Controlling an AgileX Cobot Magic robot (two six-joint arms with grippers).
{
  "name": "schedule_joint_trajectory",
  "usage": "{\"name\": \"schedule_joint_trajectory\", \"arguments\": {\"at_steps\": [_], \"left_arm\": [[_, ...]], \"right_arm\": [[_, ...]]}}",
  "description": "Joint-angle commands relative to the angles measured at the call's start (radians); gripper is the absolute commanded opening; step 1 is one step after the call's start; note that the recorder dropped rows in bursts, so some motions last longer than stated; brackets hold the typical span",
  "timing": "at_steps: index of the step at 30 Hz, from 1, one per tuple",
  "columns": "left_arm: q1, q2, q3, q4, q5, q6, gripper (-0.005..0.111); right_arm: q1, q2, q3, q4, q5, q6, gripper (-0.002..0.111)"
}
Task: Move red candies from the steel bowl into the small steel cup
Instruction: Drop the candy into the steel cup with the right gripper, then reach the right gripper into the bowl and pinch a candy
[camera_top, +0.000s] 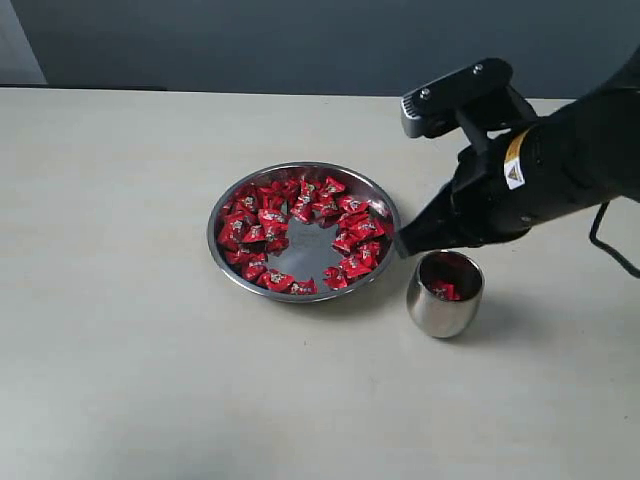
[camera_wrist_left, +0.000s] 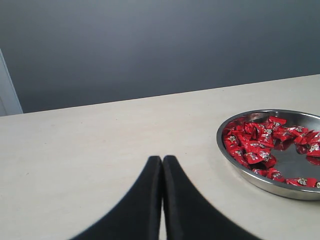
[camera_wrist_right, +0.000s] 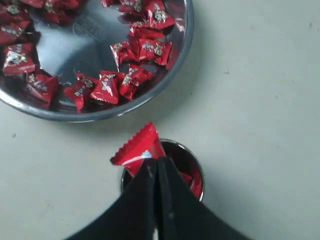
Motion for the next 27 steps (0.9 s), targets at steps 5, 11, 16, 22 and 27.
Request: {"name": "schedule_joint_trajectory", "arguments": {"at_steps": [5,11,16,22,27], "left_arm": [[0.001,-0.005,0.005,-0.001,-0.005,-0.001,0.002],[0.001,-0.005,0.005,-0.001,-0.005,-0.001,0.002],[0.001,-0.005,0.005,-0.001,-0.005,-0.001,0.002],[0.001,-0.005,0.005,-0.001,-0.005,-0.001,0.002],[0.001,-0.005,0.005,-0.001,-0.005,-0.001,0.002]], "right_arm": [[-0.004,0.009,0.058,-0.028,0.005,0.057,-0.001],[-0.004,0.058,0.058,-0.028,0.017,0.057,0.006],[-0.004,0.072,0.054,-0.074,0.015,0.057,0.035],[-0.004,0.072,-0.020,-0.070,-0.057,0.057,0.037],[-0.002,0.075,-0.091,-0.007,-0.232,0.055,0.037]]}}
